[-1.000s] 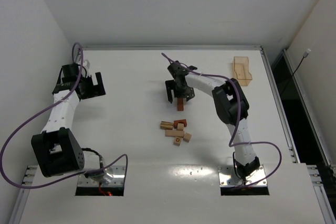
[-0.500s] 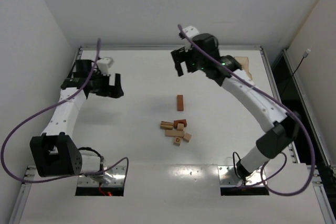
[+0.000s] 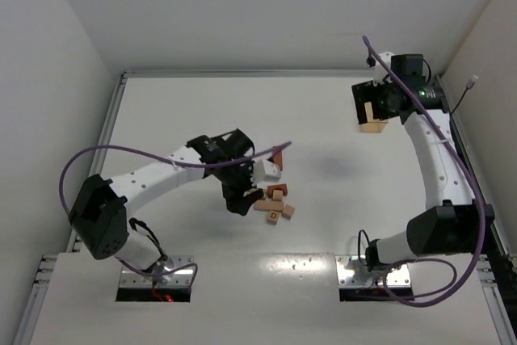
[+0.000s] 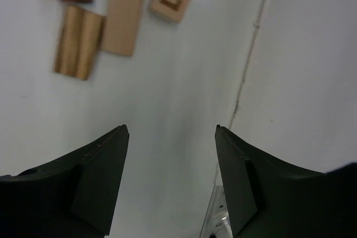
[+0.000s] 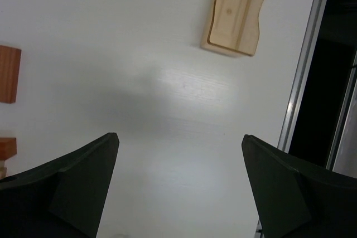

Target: Build the wood block tower

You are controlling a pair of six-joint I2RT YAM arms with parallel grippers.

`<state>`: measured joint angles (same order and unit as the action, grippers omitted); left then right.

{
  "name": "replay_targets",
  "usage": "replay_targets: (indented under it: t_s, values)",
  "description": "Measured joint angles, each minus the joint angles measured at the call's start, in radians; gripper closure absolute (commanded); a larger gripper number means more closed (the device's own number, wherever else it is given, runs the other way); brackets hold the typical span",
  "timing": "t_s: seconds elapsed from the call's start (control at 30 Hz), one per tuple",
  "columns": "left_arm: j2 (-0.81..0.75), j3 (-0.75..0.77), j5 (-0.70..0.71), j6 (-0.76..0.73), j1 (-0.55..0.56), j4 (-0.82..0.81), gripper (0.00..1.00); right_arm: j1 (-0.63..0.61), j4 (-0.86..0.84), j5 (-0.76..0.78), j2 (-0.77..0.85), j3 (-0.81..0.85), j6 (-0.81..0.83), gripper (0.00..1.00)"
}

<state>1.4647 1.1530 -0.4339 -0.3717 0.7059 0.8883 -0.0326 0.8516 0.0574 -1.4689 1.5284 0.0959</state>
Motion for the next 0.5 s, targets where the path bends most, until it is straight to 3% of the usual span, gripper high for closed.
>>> replay_targets:
  t_s: [0.1,0.17,0.3,0.5]
  values:
    - [0.016,-0.029,-0.004,-0.034,0.107,0.008,0.4,0.05,0.027,-0.044,0.056,-0.038,0.002,0.11]
    - [0.04,-0.032,-0.008,-0.058,0.148,0.01,0.35,0.083,0.045,-0.074,0.097,-0.051,0.002,0.11]
    - [0.116,-0.032,-0.005,-0.092,0.156,-0.011,0.29,0.158,0.055,-0.13,0.148,-0.054,0.001,0.11]
    - [0.164,-0.032,0.02,-0.137,0.159,-0.079,0.29,0.248,0.073,-0.19,0.188,-0.094,-0.008,0.11]
